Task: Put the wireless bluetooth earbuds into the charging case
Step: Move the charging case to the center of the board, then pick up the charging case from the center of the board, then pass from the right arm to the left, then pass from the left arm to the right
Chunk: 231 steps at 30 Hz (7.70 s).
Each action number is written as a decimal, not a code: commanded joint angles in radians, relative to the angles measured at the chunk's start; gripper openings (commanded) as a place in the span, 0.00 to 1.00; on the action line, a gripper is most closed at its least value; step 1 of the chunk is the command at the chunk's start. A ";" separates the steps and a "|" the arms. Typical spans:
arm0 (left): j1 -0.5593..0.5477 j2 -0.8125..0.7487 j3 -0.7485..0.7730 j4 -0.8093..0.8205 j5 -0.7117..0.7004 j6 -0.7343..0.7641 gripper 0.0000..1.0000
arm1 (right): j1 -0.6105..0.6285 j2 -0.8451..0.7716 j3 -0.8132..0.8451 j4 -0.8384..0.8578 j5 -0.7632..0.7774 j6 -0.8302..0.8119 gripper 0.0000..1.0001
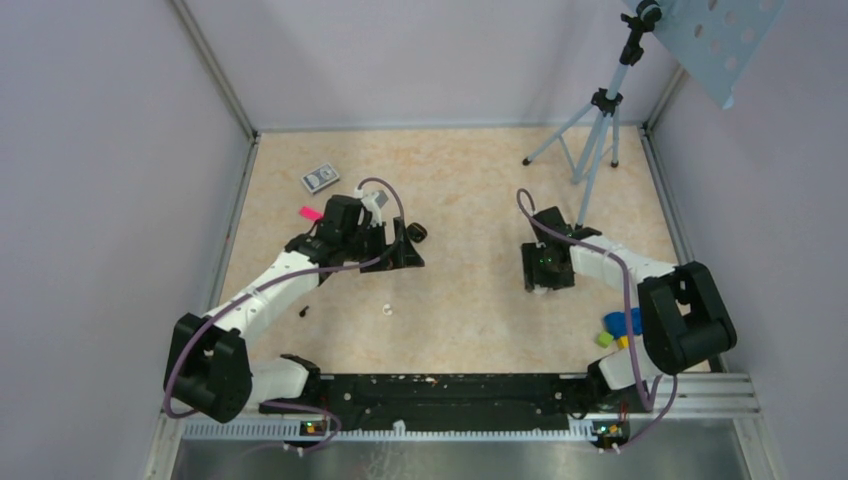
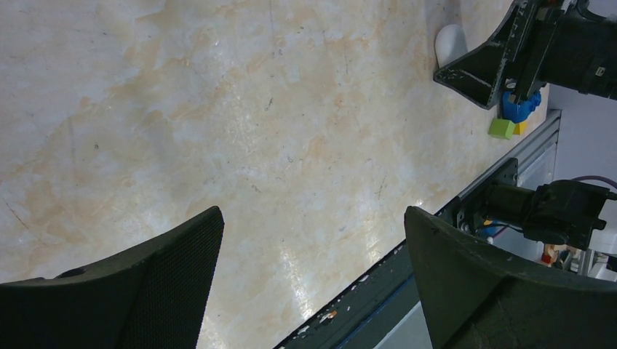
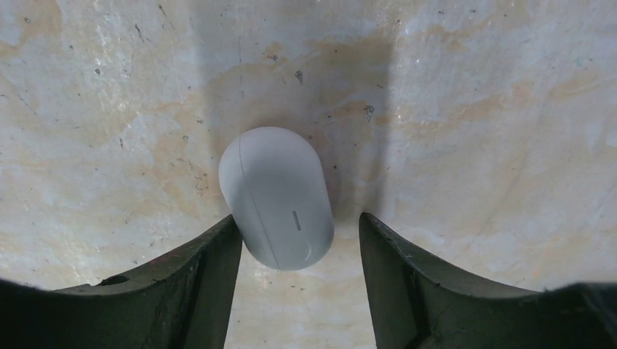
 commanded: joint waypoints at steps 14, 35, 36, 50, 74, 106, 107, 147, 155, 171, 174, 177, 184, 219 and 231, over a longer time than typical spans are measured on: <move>-0.001 -0.006 -0.040 0.012 0.006 -0.031 0.99 | 0.093 0.035 0.077 0.015 0.050 -0.012 0.33; -0.002 0.001 -0.120 -0.042 -0.002 -0.094 0.99 | 0.562 0.155 0.156 0.161 0.076 0.436 0.49; -0.002 0.006 -0.122 -0.046 0.006 -0.095 0.99 | 0.561 0.150 0.151 0.167 0.072 0.441 0.57; -0.063 -0.012 -0.080 0.017 -0.012 -0.078 0.98 | 0.557 -0.232 -0.007 0.190 0.113 0.348 0.74; -0.269 0.421 0.202 -0.036 -0.063 -0.239 0.69 | 0.373 -0.145 -0.106 0.389 -0.170 0.330 0.40; -0.020 0.223 0.159 -0.158 -0.005 -0.075 0.76 | 0.460 0.073 0.047 0.265 -0.089 0.153 0.55; -0.008 0.218 0.157 -0.159 0.006 -0.072 0.76 | 0.483 0.080 0.059 0.250 -0.063 0.144 0.55; 0.007 0.210 0.065 -0.068 0.153 -0.225 0.91 | 0.579 0.113 0.087 0.223 0.075 0.052 0.31; 0.006 0.192 0.043 -0.018 0.195 -0.330 0.93 | 0.580 0.067 0.060 0.281 0.078 0.067 0.30; -0.081 0.288 0.022 0.282 0.266 -0.512 0.90 | 0.581 -0.248 -0.099 0.437 0.063 0.095 0.30; -0.092 0.268 -0.002 0.367 0.272 -0.508 0.86 | 0.581 -0.280 -0.121 0.462 0.045 0.115 0.30; -0.100 0.260 -0.011 0.402 0.301 -0.481 0.84 | 0.581 -0.297 -0.127 0.473 0.042 0.130 0.30; -0.102 0.241 -0.017 0.391 0.397 -0.329 0.82 | 0.579 -0.305 -0.108 0.474 0.037 0.154 0.30; -0.144 0.367 0.048 0.422 0.467 -0.307 0.26 | 0.579 -0.268 -0.089 0.508 0.010 0.183 0.33; -0.130 0.358 0.116 0.368 0.530 -0.184 0.00 | 0.528 -0.444 -0.056 0.335 -0.131 0.200 0.86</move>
